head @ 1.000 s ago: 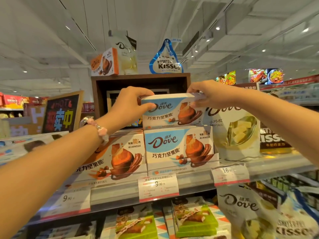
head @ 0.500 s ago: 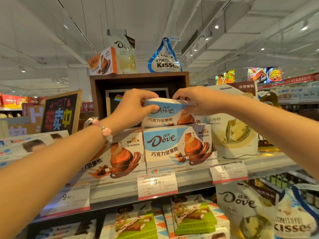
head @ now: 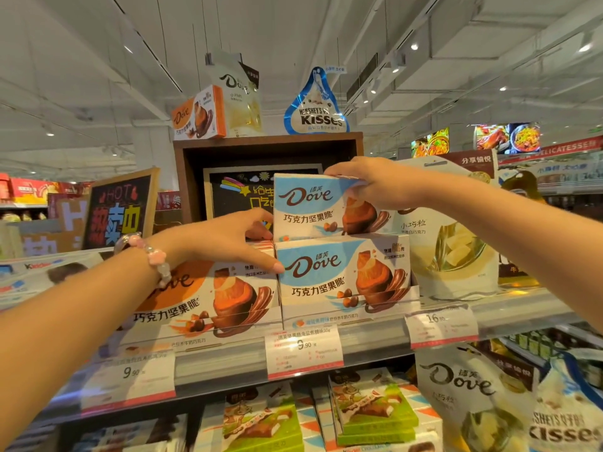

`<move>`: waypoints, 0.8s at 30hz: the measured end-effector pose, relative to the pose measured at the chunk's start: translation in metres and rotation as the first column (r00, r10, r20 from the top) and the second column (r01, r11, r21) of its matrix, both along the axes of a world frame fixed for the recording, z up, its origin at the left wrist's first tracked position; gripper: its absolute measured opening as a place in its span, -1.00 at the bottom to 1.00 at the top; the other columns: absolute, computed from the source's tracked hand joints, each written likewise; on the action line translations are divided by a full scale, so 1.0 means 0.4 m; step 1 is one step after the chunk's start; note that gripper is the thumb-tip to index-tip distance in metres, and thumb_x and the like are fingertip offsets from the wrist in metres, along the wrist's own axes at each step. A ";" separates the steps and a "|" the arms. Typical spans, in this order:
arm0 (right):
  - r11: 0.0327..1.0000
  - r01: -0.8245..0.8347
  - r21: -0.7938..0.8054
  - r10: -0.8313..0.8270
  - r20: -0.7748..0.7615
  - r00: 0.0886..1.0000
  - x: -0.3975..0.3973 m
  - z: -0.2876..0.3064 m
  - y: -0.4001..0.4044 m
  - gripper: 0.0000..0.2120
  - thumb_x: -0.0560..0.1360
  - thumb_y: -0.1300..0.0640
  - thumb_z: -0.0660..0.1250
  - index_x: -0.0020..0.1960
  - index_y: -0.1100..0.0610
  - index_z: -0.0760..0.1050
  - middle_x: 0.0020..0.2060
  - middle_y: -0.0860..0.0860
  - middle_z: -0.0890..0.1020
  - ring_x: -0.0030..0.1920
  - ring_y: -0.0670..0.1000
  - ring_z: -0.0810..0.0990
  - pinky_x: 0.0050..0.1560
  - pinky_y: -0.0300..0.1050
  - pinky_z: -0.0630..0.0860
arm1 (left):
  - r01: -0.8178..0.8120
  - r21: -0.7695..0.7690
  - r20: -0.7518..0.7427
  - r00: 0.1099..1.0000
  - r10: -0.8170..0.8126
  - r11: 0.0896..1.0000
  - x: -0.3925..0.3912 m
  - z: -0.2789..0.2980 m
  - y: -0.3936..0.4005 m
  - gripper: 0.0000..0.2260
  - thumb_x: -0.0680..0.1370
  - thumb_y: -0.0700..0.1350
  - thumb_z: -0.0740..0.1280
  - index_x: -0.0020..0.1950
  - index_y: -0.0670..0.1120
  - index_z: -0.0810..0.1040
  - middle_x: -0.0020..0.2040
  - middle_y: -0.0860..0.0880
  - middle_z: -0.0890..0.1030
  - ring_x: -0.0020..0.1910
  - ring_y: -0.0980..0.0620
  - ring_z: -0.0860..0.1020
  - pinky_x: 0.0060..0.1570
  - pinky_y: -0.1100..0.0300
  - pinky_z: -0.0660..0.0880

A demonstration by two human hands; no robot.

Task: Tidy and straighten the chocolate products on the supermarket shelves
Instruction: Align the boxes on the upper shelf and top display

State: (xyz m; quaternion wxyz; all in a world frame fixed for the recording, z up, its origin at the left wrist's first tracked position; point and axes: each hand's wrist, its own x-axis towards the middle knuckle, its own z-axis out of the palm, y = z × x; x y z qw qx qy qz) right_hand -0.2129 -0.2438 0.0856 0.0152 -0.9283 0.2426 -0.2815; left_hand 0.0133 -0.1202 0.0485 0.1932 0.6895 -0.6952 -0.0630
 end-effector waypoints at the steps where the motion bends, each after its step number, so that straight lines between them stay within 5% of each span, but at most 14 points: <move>1: 1.000 -0.009 -0.016 0.009 0.002 1.000 0.001 0.004 0.003 -0.55 0.57 0.26 0.16 0.40 -0.07 0.30 0.02 -0.11 0.41 0.16 -0.02 0.42 -0.18 -0.29 0.49 | 0.001 -0.003 0.009 1.000 -0.001 1.000 -0.001 0.000 -0.001 -0.13 0.17 0.23 0.49 0.40 0.08 0.23 0.35 0.07 0.42 0.32 0.10 0.38 0.35 0.00 0.32; 5: 0.999 -0.004 -0.041 0.002 -0.044 0.999 0.002 0.018 0.015 -0.53 0.59 0.26 0.12 0.43 -0.10 0.28 0.05 -0.11 0.40 0.16 -0.03 0.41 -0.08 -0.17 0.55 | -0.001 -0.025 0.024 1.000 0.001 1.000 -0.003 -0.004 -0.006 -0.13 0.16 0.26 0.46 0.40 0.07 0.26 0.34 0.08 0.43 0.32 0.10 0.39 0.35 -0.03 0.32; 10: 0.999 -0.007 -0.035 0.004 -0.081 0.997 -0.002 0.026 0.012 -0.54 0.59 0.27 0.12 0.42 -0.09 0.29 0.04 -0.14 0.44 0.07 -0.12 0.43 -0.23 -0.35 0.46 | 0.014 -0.033 0.070 0.998 -0.012 0.999 -0.005 -0.008 -0.007 -0.15 0.19 0.28 0.42 0.41 0.06 0.27 0.35 0.09 0.42 0.32 0.10 0.39 0.34 0.00 0.33; 18: 1.000 -0.003 0.009 0.003 -0.046 0.999 -0.017 0.020 -0.002 -0.58 0.57 0.27 0.16 0.35 -0.08 0.37 0.07 -0.13 0.52 0.06 -0.11 0.49 -0.29 -0.35 0.54 | -0.001 -0.017 0.084 0.996 0.002 1.000 -0.008 -0.008 -0.006 -0.16 0.18 0.30 0.40 0.40 0.08 0.28 0.34 0.08 0.41 0.34 0.06 0.37 0.32 -0.01 0.36; 24: 0.998 -0.055 -0.026 0.053 -0.090 0.995 0.027 0.005 0.015 -0.69 0.55 0.21 0.24 0.21 -0.11 0.41 0.00 -0.14 0.51 0.03 -0.08 0.52 -0.27 -0.28 0.57 | 0.016 -0.036 -0.083 0.996 -0.019 0.999 0.003 -0.014 -0.015 0.02 0.16 0.28 0.47 0.47 0.14 -0.02 0.29 0.07 0.49 0.29 0.05 0.43 0.31 -0.01 0.37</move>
